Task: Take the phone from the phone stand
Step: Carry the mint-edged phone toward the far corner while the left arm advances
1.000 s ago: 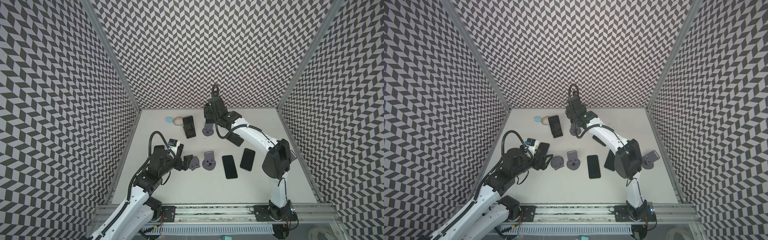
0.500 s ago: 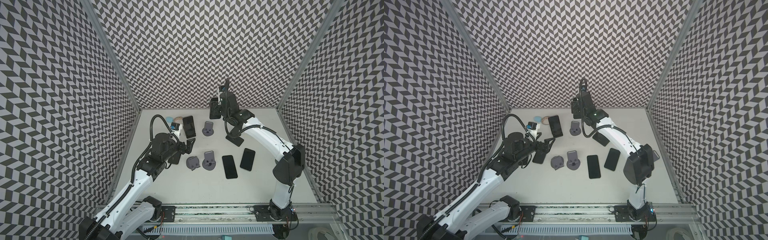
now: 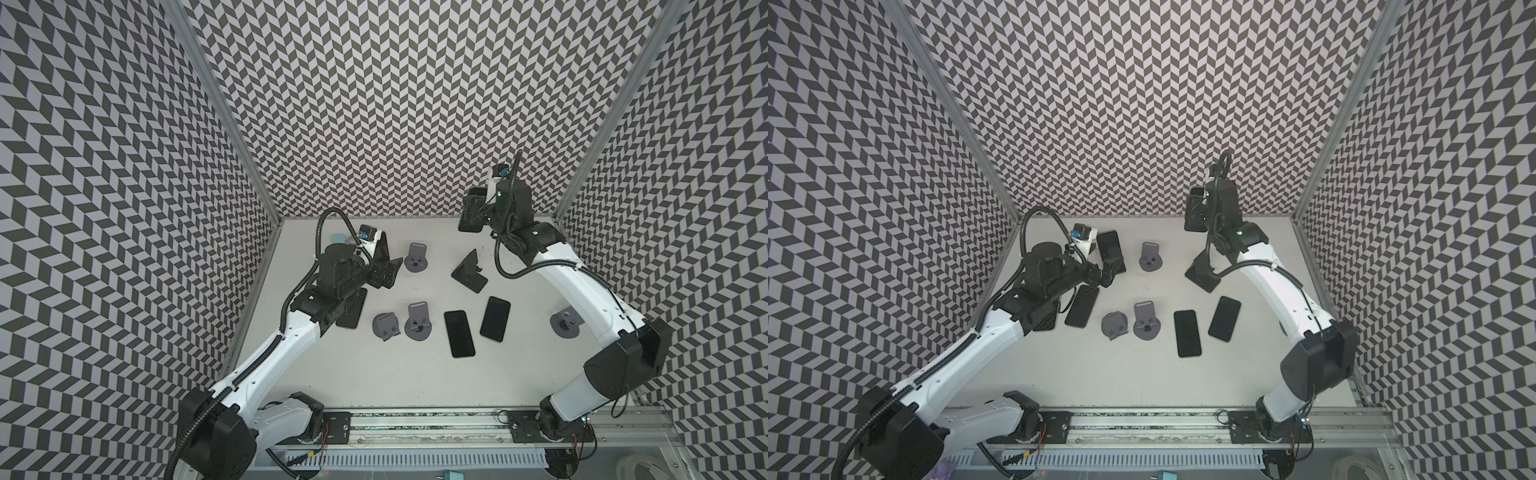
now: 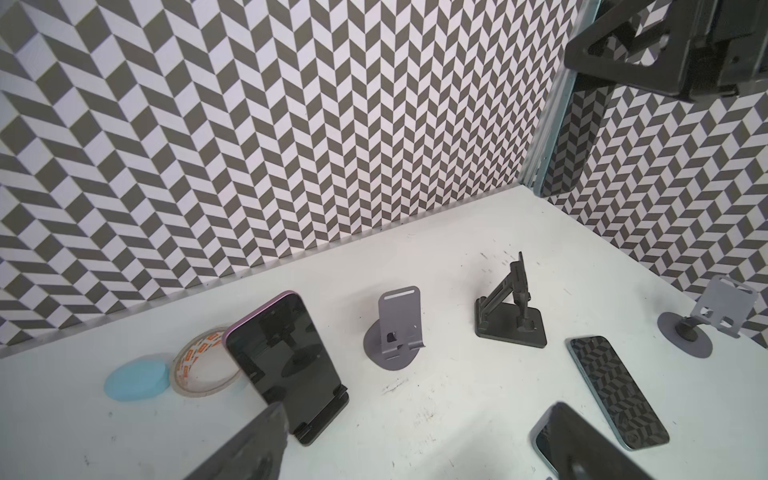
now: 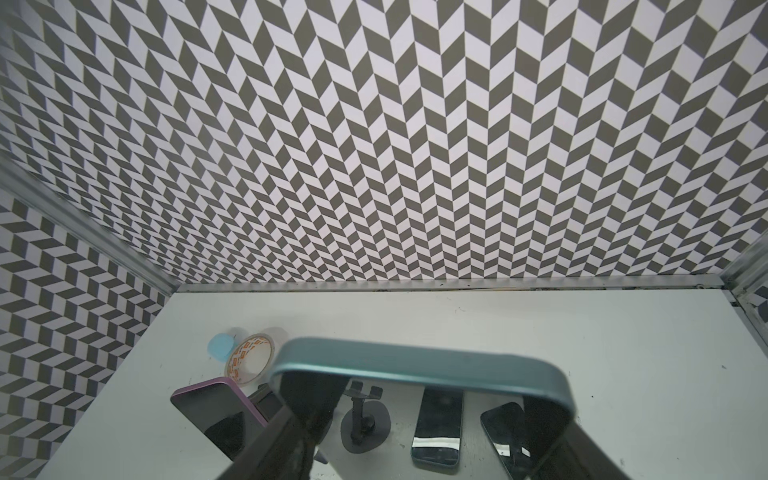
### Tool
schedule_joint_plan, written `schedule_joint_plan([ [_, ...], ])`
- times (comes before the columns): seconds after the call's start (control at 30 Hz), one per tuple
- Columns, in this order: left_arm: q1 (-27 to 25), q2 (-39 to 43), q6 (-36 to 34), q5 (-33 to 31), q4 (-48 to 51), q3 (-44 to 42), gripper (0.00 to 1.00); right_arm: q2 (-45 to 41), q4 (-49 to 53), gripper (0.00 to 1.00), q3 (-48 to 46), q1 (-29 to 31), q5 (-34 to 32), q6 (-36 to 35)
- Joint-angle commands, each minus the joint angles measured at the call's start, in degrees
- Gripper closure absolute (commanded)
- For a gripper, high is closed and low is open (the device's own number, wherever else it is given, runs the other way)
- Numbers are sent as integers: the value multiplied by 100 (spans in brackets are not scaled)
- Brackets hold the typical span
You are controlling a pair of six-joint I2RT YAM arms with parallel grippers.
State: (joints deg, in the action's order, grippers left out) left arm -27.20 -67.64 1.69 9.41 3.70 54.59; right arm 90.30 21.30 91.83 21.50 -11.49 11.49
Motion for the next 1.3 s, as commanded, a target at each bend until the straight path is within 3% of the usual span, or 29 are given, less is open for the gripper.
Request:
schedule_joint_plan([
  [0.0, -160, -191, -215, 162, -285, 368, 2, -469, -399, 56, -113, -279, 294, -78],
  [0.3, -647, -936, -284, 196, -412, 1004, 2, -1158, -410, 57, -935, -1000, 661, 151],
  [0.57, -950, -1310, -21, 279, -374, 1292, 3, -1516, -328, 57, -1565, -1266, 657, 114],
  [0.87, -1257, -1560, -4, 335, -311, 1436, 3, -1493, -244, 57, -2037, -1555, 611, -38],
  [1.27, -1404, -1924, 243, 422, 76, 1736, 3, -1078, 183, 57, -1898, -1813, 699, 73],
])
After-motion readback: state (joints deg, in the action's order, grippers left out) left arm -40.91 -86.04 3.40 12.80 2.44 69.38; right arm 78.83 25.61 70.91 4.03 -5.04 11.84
